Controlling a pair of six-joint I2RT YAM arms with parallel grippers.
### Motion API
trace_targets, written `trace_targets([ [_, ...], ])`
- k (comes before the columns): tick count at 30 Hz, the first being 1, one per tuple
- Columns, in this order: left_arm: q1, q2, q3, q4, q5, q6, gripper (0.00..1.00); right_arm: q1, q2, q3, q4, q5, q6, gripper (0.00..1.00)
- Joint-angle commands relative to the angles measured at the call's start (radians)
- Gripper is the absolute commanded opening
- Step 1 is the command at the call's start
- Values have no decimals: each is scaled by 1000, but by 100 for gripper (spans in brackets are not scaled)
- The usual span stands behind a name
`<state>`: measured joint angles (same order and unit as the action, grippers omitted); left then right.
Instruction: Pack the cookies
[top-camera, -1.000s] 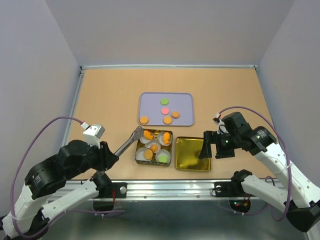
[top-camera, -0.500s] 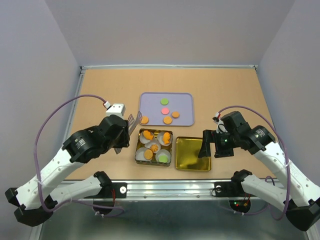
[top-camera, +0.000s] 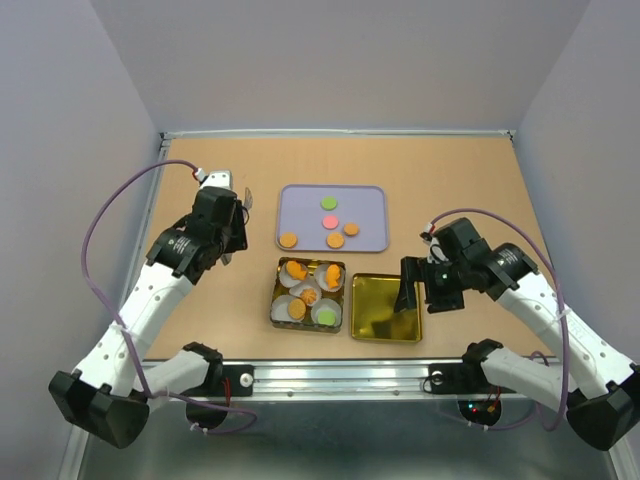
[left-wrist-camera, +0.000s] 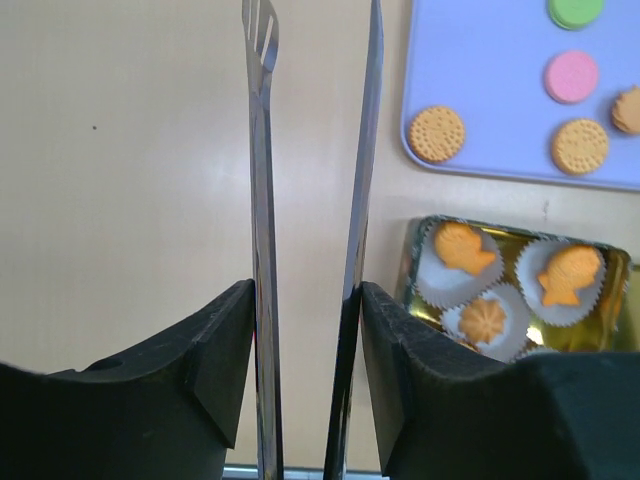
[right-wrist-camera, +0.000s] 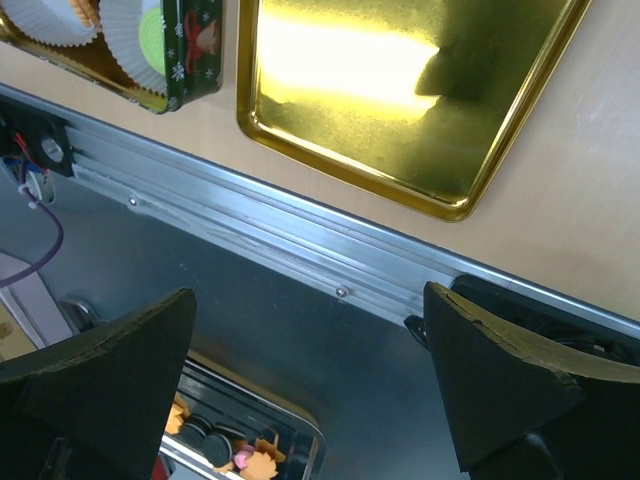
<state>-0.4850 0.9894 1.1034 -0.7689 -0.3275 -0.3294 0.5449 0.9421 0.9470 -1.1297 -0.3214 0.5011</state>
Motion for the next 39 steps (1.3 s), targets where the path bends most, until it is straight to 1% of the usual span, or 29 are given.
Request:
trace_targets([
  [1, 121, 57, -40, 163, 70, 133, 56, 7, 26, 41, 54, 35, -7, 100],
  [3, 169, 101, -59, 212, 91, 154, 56, 7, 40, 49, 59, 45, -10, 100],
  [7, 226, 178, -94, 308, 119, 190, 56, 9, 78, 62, 67, 68, -19, 100],
  [14, 273, 325, -126, 425, 110, 262, 57, 7, 158, 84, 90, 85, -30, 100],
  [18, 286, 397, -155, 476, 114, 305, 60, 7, 205, 98, 100, 100, -38, 100],
  [24, 296, 481, -152, 493, 151, 319, 65, 7, 241, 108, 113, 117, -50, 100],
  [28, 301, 554, -125, 476, 166, 322, 66, 7, 257, 119, 117, 119, -56, 100],
  [34, 310, 586, -117, 491, 194, 320, 70, 7, 262, 128, 119, 125, -62, 100],
  [36, 310, 594, -114, 490, 197, 317, 72, 9, 254, 128, 119, 128, -61, 100],
  [39, 310, 603, -105, 476, 194, 316, 80, 9, 244, 127, 119, 127, -61, 100],
])
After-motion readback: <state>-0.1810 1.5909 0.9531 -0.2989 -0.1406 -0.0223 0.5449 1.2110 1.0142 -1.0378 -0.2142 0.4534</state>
